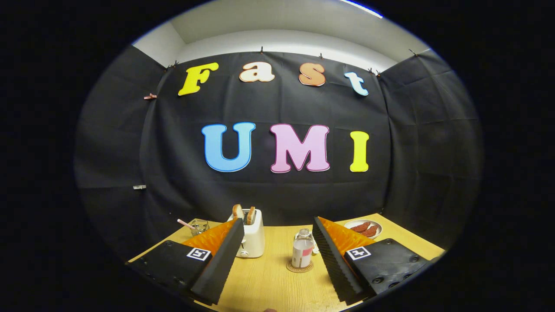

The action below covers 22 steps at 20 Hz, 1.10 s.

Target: Take the bottle from table, then pour the juice into the cup, finally place the bottle on the coaster

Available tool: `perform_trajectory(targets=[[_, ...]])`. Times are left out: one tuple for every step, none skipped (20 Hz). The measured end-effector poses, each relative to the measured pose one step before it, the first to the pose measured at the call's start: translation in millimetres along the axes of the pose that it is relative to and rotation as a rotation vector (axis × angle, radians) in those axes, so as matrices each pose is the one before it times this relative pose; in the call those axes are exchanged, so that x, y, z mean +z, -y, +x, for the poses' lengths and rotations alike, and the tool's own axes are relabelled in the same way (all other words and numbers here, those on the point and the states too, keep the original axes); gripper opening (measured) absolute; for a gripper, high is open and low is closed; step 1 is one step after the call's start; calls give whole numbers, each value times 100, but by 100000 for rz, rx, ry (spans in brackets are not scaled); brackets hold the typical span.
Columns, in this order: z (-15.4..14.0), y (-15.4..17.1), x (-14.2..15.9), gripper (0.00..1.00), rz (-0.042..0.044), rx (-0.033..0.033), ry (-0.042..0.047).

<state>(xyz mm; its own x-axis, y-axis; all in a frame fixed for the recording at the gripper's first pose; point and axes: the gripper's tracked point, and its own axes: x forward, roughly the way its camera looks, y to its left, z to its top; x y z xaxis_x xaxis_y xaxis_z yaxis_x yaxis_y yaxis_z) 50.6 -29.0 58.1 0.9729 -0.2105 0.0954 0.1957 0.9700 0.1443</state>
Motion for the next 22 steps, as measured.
perform_trajectory(targets=[[-1231,-180,570,97,150,751,936],[-1010,-150,439,97,326,523,878],[-904,-3,77,97,220,538,132],[-952,-214,36,97,-304,1101,-200],[-1063,204,-490,97,-797,1072,-887],[-901,-159,-141,97,-358,1389,-150],[-832,-561,47,97,67,1983,418],[-723,-281,-175,97,-339,1236,-164],[-663,256,-546,97,-535,-115,-900],[-353,232,-464,97,-591,-645,-949],[-189,110,-507,97,-225,-594,-959],[39,-148,-322,97,126,-48,-631],[161,-120,-255,97,-255,56,-658],[217,-51,3,97,-32,17,158],[269,-50,196,97,371,176,583],[250,195,97,97,380,-647,577],[222,366,33,97,301,-1162,300],[350,276,-110,97,156,-1114,-107],[363,287,-61,97,-133,-967,-250],[208,350,63,97,-750,-1146,1],[289,474,-67,97,-1059,-1383,-140],[370,360,-292,97,-637,-1183,-415]])
